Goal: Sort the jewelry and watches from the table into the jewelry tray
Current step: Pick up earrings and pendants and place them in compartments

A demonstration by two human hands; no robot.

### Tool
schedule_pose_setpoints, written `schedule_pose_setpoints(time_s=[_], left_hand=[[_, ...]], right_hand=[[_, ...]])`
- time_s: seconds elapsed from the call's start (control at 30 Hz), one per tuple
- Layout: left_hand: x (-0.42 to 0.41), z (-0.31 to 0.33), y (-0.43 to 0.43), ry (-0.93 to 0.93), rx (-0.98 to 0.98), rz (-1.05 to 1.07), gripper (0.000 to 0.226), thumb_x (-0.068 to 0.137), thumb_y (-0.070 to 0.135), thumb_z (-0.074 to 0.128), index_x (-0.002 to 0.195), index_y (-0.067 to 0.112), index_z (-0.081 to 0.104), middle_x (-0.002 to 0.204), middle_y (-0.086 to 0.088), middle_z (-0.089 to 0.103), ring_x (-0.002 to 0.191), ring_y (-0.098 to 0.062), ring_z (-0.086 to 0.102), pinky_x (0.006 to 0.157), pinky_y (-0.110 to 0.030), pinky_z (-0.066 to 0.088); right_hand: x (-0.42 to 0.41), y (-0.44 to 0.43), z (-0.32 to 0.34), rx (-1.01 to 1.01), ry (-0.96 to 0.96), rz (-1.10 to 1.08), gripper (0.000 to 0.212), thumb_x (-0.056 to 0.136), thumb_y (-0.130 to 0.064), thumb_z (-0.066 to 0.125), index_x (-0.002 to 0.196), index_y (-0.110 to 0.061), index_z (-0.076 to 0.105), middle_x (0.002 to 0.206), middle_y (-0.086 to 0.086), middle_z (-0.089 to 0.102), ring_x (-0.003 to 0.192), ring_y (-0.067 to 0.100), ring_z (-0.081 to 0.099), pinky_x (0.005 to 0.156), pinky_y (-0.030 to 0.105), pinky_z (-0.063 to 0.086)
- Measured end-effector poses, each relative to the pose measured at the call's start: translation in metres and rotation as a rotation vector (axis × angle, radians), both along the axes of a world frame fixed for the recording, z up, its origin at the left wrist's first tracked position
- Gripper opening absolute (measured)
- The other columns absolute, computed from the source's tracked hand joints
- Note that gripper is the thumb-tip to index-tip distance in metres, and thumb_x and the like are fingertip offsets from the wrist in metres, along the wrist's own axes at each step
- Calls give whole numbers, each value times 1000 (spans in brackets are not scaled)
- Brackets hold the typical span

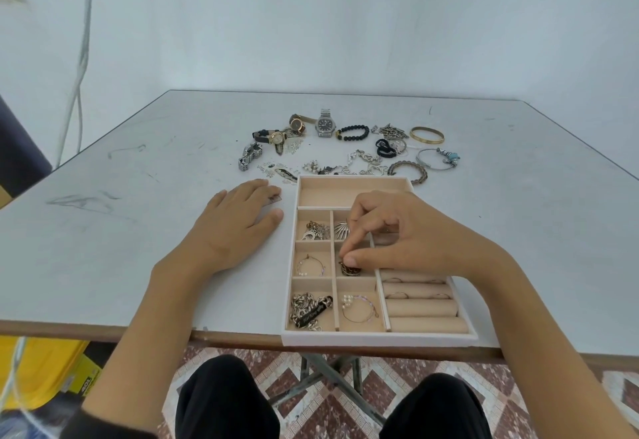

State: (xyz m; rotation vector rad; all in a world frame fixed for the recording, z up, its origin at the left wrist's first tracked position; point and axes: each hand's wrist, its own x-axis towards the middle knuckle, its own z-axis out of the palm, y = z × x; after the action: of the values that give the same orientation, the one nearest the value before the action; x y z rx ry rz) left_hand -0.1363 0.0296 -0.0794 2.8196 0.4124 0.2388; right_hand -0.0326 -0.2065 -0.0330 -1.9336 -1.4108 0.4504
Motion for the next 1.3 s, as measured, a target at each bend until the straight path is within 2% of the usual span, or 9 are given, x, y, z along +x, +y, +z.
schedule_pose_setpoints(time_s=[0.1, 0.27, 0.43, 0.53, 0.77, 0.97, 1.07, 1.2, 1.3], left_hand=[[6, 9, -1, 20, 22, 35, 44, 95, 50, 35, 131, 27, 46, 140, 8, 42, 130, -16, 39, 106, -36, 31], [40, 34, 5, 11, 18, 105, 26, 95, 37, 47, 119, 30, 56, 119, 8, 57, 109, -18, 53, 89, -35, 40], [84, 32, 9, -27, -5, 12, 24, 98, 25, 47, 117, 35, 58, 109, 11, 57, 98, -12, 54, 79, -32, 41], [92, 27, 10, -94, 24, -3, 17, 96, 26, 52, 106, 32, 64, 98, 13, 50, 89, -7, 47, 71, -29, 32], [89, 14, 12, -281, 63, 48, 14, 94, 31, 54, 92, 23, 65, 92, 15, 50, 90, -8, 49, 71, -29, 32], [89, 12, 13, -335, 3, 62, 16, 96, 28, 51, 93, 18, 63, 94, 9, 61, 92, -13, 53, 70, -29, 33], [89, 12, 15, -387, -37, 98, 18, 98, 31, 49, 95, 16, 60, 88, 6, 61, 82, -17, 49, 69, -31, 37], [90, 14, 15, -449, -19, 95, 24, 100, 33, 44, 98, 14, 58, 86, 2, 62, 79, -21, 51, 67, -32, 37], [90, 14, 16, -513, -44, 75, 22, 101, 34, 44, 99, 16, 55, 89, 5, 66, 78, -20, 55, 69, -35, 44]], right_hand=[[1, 0, 0, 39, -1, -24, 5, 80, -29, 76, 83, -26, 78, 84, -4, 61, 79, 22, 58, 70, 38, 49], [2, 0, -1, 117, -11, -68, 5, 83, -24, 73, 83, -21, 77, 77, -10, 63, 68, 5, 52, 63, 13, 39], [5, -2, 1, 230, -3, -169, 5, 83, -19, 73, 80, -16, 76, 76, -2, 67, 69, 13, 54, 63, 10, 38], [10, -2, 1, 296, -34, -276, 6, 84, -18, 71, 79, -17, 75, 76, -5, 68, 65, 4, 51, 62, 9, 39], [39, 4, 15, 372, 30, -541, 11, 83, -21, 71, 79, -12, 74, 70, 1, 66, 62, 7, 51, 61, 14, 41], [82, 22, 30, 191, -35, -641, 8, 83, -18, 69, 89, -17, 74, 70, -6, 61, 56, 2, 47, 59, 19, 39], [94, 42, 32, 26, -103, -571, 11, 80, -15, 72, 90, -15, 76, 68, -6, 61, 68, 11, 58, 61, 24, 44], [103, 71, 25, -172, -192, -513, 3, 76, -17, 77, 78, -17, 75, 87, 4, 73, 90, 21, 67, 74, 33, 52], [103, 88, 20, -298, -276, -535, 15, 74, -24, 80, 81, -12, 75, 85, 4, 73, 83, 22, 66, 69, 31, 48]])
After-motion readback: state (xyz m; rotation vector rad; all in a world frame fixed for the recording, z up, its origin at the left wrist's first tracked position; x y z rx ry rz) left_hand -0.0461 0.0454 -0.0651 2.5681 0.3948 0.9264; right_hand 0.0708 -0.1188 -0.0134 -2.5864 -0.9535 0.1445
